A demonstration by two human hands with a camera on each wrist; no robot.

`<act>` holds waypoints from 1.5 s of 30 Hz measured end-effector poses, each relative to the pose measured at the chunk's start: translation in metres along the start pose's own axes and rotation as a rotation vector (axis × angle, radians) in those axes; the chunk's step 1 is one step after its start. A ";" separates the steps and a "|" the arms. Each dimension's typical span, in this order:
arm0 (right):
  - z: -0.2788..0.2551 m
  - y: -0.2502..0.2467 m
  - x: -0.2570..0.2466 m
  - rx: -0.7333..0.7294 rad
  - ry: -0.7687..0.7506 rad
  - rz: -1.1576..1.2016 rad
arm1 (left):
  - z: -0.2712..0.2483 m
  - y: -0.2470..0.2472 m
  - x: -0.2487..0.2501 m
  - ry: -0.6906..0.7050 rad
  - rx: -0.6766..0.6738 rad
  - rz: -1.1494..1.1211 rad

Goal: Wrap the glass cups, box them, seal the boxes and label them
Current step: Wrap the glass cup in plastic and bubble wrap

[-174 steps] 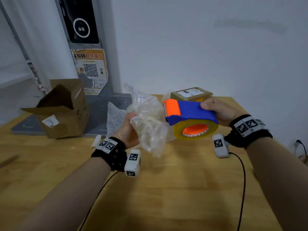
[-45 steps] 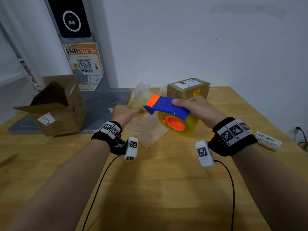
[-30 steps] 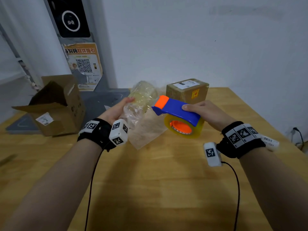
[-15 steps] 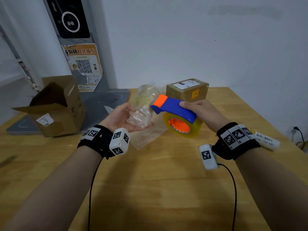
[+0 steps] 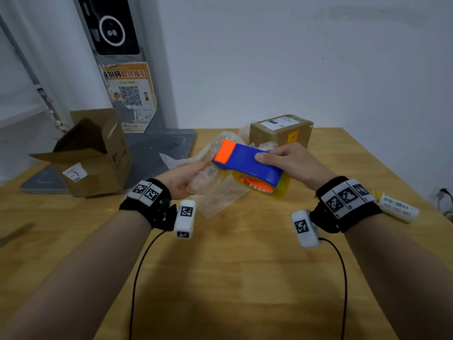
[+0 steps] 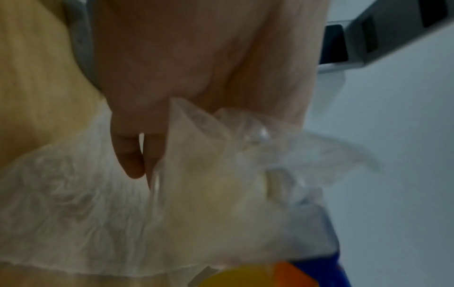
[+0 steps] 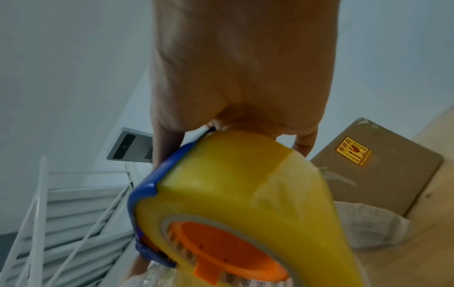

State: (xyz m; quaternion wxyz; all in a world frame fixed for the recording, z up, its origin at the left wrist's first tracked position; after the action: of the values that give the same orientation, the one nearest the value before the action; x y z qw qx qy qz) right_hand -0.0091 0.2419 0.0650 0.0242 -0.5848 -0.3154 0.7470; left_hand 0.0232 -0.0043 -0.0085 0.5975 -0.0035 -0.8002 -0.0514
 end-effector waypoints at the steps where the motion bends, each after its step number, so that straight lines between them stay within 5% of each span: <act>1: 0.000 0.001 -0.001 -0.002 -0.008 0.001 | -0.002 0.000 0.000 0.001 0.016 0.013; 16: 0.002 0.002 -0.006 0.020 0.023 0.019 | 0.015 -0.029 -0.007 0.027 0.270 -0.240; 32: -0.013 -0.017 0.021 -0.026 0.065 -0.042 | 0.009 -0.039 0.004 0.070 0.318 -0.378; 37: -0.008 -0.011 0.038 -0.030 0.140 -0.096 | 0.007 -0.032 0.002 0.073 0.294 -0.337; 45: 0.002 0.004 0.045 0.067 0.289 -0.116 | 0.007 -0.014 0.007 0.289 0.379 -0.131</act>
State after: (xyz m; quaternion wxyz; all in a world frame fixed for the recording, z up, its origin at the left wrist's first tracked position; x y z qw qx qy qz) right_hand -0.0235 0.2563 0.0245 0.1318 -0.6659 -0.3169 0.6624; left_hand 0.0134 -0.0179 -0.0050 0.6911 0.1680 -0.7003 0.0612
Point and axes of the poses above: each hand's wrist, its own z-axis towards the middle knuckle, its own y-axis out of the palm, x = y × z, the point moved 7 cm from there along z, towards the middle knuckle, and after that the axes turned 3 degrees about y, right-handed, at the moved point
